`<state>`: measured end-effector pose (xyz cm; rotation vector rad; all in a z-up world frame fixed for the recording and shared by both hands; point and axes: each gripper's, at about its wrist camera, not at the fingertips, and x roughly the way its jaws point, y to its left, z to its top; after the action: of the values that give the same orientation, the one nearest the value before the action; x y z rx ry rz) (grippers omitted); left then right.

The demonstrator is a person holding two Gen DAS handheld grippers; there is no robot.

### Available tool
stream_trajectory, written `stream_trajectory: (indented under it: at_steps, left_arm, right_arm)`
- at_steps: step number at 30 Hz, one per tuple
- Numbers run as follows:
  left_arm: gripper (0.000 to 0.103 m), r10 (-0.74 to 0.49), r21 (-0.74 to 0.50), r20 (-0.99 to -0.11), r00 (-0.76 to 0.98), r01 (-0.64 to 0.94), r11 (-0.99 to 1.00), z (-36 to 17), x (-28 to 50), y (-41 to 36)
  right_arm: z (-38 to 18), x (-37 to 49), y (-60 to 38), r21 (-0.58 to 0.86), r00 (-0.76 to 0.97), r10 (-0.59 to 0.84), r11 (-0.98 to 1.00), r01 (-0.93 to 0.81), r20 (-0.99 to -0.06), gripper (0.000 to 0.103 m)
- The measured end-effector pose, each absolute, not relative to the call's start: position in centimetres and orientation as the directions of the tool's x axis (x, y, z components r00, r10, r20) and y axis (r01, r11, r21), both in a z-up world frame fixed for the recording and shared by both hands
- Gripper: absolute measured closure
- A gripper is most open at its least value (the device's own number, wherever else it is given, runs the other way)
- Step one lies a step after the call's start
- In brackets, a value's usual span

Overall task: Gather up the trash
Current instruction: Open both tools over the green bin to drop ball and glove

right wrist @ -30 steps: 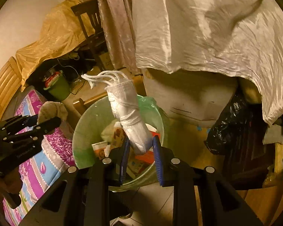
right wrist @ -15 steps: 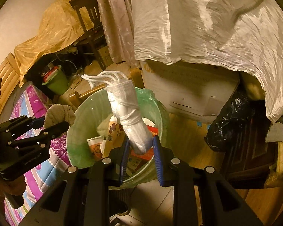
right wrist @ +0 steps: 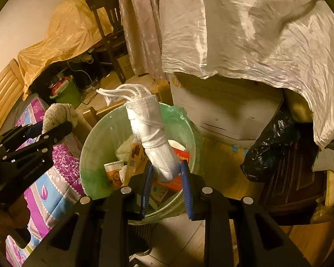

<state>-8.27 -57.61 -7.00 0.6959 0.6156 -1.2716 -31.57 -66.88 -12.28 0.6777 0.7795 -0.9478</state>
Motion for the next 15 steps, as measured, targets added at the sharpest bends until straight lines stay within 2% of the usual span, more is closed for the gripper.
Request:
stream_trajectory:
  at_steps: [10,11,12,13,14,15]
  left_arm:
    - [0.062,-0.657,0.116,-0.729,0.192,0.981,0.159,-6.5,-8.6,-57.4]
    - [0.059,-0.660,0.112,-0.727,0.190,0.981,0.159,-6.5,-8.7,-57.4]
    - [0.046,-0.661,0.111,-0.726,0.191,0.981,0.161,-6.5,-8.8,-57.4]
    - [0.038,-0.666,0.117,-0.718,0.201,0.979,0.169,-6.4,-8.8,-57.2]
    - [0.033,-0.677,0.118,-0.707,0.203,0.978,0.170,-6.3,-8.8,-57.0]
    - [0.033,-0.686,0.120,-0.699,0.201,0.979,0.165,-6.3,-8.9,-56.9]
  right_arm:
    - [-11.7,-30.2,-67.2,0.153,0.384,-0.462,0.461,0.874,-0.799,0.076]
    - [-11.6,-30.2,-67.2,0.149,0.386,-0.467,0.466,0.872,-0.796,0.073]
    - [-11.6,-30.0,-67.3,0.136,0.376,-0.474,0.465,0.875,-0.796,0.067]
    - [-11.5,-30.1,-67.3,0.125,0.369,-0.488,0.461,0.878,-0.791,0.056]
    - [-11.5,-30.2,-67.2,0.120,0.367,-0.496,0.460,0.880,-0.787,0.055]
    - [-11.5,-30.2,-67.2,0.118,0.364,-0.497,0.458,0.881,-0.787,0.055]
